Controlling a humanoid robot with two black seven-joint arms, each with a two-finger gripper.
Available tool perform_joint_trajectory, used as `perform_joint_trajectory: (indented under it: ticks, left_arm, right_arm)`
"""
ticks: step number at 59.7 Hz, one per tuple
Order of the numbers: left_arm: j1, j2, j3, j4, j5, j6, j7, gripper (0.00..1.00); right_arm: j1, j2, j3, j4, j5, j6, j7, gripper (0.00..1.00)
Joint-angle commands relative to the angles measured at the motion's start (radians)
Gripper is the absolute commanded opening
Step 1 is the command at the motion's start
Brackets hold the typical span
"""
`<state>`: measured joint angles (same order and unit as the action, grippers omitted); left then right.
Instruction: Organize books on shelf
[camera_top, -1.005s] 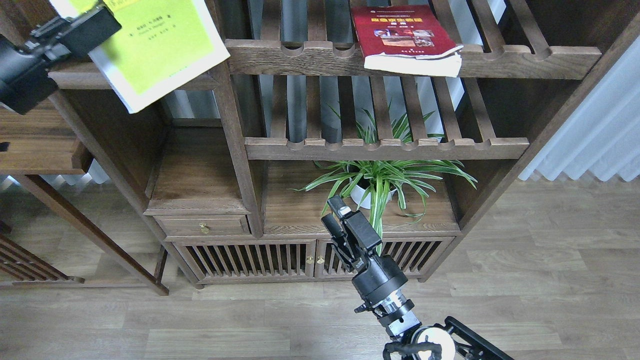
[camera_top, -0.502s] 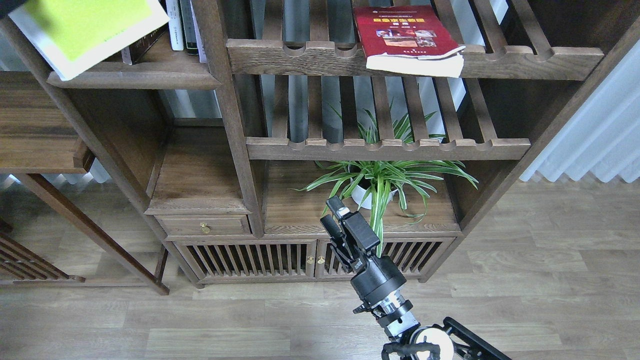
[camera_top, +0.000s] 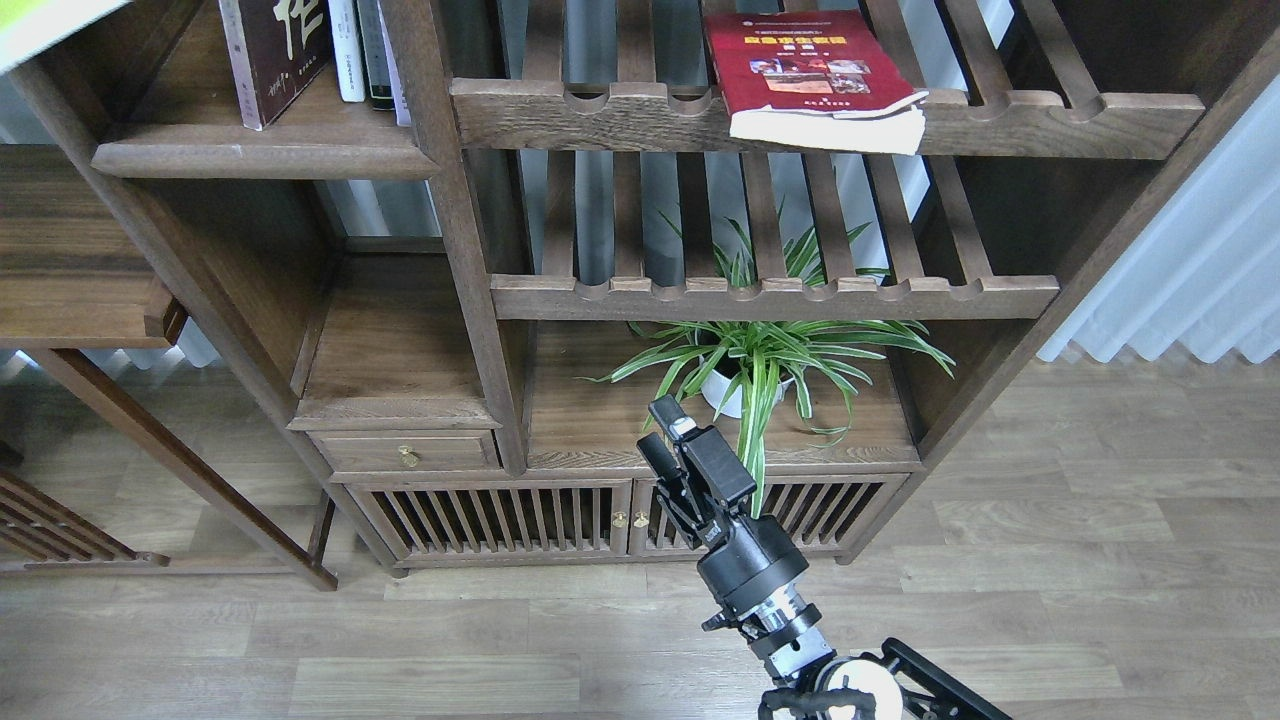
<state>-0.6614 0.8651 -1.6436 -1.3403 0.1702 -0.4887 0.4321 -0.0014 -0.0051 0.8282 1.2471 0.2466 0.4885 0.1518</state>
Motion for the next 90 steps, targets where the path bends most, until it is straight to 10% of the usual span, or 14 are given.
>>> perform_joint_trajectory:
  ticks: [1, 67, 90]
  left_arm:
    - [0.002, 0.003, -0.024, 0.03, 0.018, 0.0, 0.013, 0.09]
    - [-0.052, -0.236, -0.025, 0.148, 0.285, 0.0, -0.006, 0.05]
    - [-0.075, -0.377, -0.021, 0.151, 0.463, 0.0, -0.09, 0.05]
  right_arm:
    - [0.0, 0.005, 0.0, 0.0, -0.012, 0.0, 0.0, 0.84]
    - [-0.045, 0.005, 0.0, -0.008, -0.053, 0.0, 0.0, 0.85]
    - [-0.043, 0.005, 0.0, -0.017, -0.055, 0.0, -0.001, 0.85]
